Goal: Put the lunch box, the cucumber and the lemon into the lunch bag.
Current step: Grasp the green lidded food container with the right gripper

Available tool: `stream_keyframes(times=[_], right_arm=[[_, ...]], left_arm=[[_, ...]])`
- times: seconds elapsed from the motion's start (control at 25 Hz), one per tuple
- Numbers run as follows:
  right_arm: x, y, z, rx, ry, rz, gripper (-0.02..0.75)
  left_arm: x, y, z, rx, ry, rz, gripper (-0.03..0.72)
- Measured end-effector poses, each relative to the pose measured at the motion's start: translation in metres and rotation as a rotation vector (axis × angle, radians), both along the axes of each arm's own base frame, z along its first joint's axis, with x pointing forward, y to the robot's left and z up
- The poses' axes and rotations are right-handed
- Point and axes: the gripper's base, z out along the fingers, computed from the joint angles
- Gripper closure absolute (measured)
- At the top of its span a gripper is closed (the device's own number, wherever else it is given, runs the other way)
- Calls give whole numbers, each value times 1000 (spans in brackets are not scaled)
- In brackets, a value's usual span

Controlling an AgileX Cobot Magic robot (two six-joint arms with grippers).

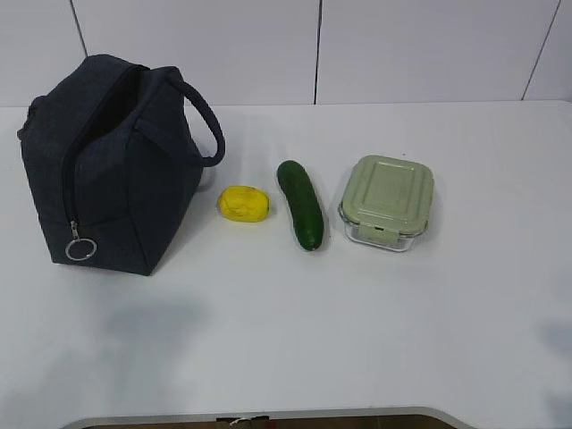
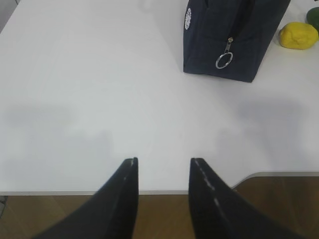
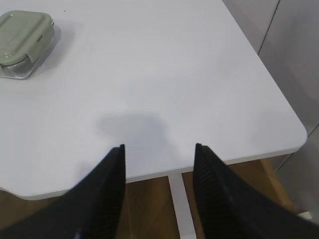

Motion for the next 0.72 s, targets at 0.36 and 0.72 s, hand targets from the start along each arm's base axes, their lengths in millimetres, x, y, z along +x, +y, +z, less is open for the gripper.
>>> stream_keyframes(times=[0.36, 0.72], right_arm=[[0, 0, 0, 0, 0, 0, 371], [-1, 4, 4, 39, -18, 26, 371]], left_arm=[[0, 0, 0, 0, 0, 0, 446], [0, 0, 0, 0, 0, 0, 446]])
